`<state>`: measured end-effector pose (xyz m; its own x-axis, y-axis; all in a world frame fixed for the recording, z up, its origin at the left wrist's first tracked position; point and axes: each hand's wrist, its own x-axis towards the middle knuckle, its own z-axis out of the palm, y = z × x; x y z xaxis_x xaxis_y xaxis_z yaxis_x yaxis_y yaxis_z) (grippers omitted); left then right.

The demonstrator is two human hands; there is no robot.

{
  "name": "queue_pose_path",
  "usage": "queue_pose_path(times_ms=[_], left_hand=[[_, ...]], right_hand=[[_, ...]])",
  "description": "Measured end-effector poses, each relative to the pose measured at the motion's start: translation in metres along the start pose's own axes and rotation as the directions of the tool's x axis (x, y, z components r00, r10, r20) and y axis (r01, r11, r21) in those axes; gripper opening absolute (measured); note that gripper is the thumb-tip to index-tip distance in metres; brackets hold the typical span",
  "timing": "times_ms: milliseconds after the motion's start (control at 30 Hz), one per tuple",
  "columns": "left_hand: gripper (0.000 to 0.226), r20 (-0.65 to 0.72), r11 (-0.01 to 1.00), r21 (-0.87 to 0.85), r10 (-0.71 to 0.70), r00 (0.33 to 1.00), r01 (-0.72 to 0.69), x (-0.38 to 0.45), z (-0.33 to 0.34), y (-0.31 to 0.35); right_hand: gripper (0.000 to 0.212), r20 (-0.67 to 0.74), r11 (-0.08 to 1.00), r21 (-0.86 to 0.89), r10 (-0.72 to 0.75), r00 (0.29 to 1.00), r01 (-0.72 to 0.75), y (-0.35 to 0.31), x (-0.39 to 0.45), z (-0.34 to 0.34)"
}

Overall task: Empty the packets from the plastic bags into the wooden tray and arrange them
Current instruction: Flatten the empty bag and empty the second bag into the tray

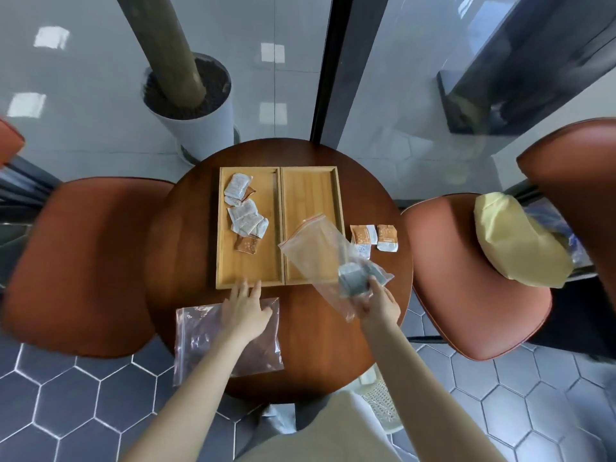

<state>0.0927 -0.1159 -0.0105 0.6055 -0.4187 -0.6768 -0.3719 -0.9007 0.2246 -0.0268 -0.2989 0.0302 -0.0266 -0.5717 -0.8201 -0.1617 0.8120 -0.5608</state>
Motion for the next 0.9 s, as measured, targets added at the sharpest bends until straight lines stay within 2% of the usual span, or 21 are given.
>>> queue_pose_path(times_ms=[133, 200, 267, 333, 433, 567, 767, 900], left_hand=[[0.073, 0.005, 0.994, 0.108, -0.004, 1.000, 0.003, 0.004, 0.012, -0.005], [0.076, -0.002, 0.994, 0.113, 0.002, 1.000, -0.002, 0.005, 0.016, -0.007], [0.077, -0.001, 0.995, 0.099, 0.002, 1.000, -0.002, 0.006, 0.018, -0.007], [0.077, 0.003, 0.997, 0.079, 0.003, 1.000, -0.003, 0.007, 0.018, -0.007], [0.076, 0.004, 0.998, 0.057, 0.000, 1.000, 0.000, 0.008, 0.019, -0.008], [0.076, 0.011, 0.999, 0.046, -0.011, 1.000, 0.010, 0.008, 0.016, -0.006], [0.077, 0.033, 0.999, 0.030, -0.025, 0.999, 0.024, 0.010, 0.013, -0.005], [0.077, 0.046, 0.999, 0.024, -0.029, 0.999, 0.028, 0.009, 0.011, -0.004]], right_hand=[[0.006, -0.043, 0.998, -0.003, -0.059, 0.997, 0.058, -0.013, 0.002, 0.022], [0.016, -0.040, 0.997, -0.001, -0.076, 0.996, 0.076, -0.020, 0.001, 0.030], [0.015, -0.026, 0.995, -0.003, -0.099, 0.995, 0.099, -0.028, 0.000, 0.039], [0.003, 0.012, 0.994, 0.046, -0.098, 0.995, 0.097, -0.033, -0.002, 0.049], [0.018, 0.065, 0.992, 0.055, -0.113, 0.991, 0.110, -0.040, -0.005, 0.061], [0.005, 0.147, 0.991, 0.061, -0.131, 0.980, 0.123, -0.052, -0.014, 0.071], [0.020, 0.267, 0.995, 0.000, -0.099, 0.959, 0.103, -0.067, -0.030, 0.080], [0.013, 0.302, 0.998, 0.001, -0.055, 0.952, 0.057, -0.076, -0.035, 0.079]])
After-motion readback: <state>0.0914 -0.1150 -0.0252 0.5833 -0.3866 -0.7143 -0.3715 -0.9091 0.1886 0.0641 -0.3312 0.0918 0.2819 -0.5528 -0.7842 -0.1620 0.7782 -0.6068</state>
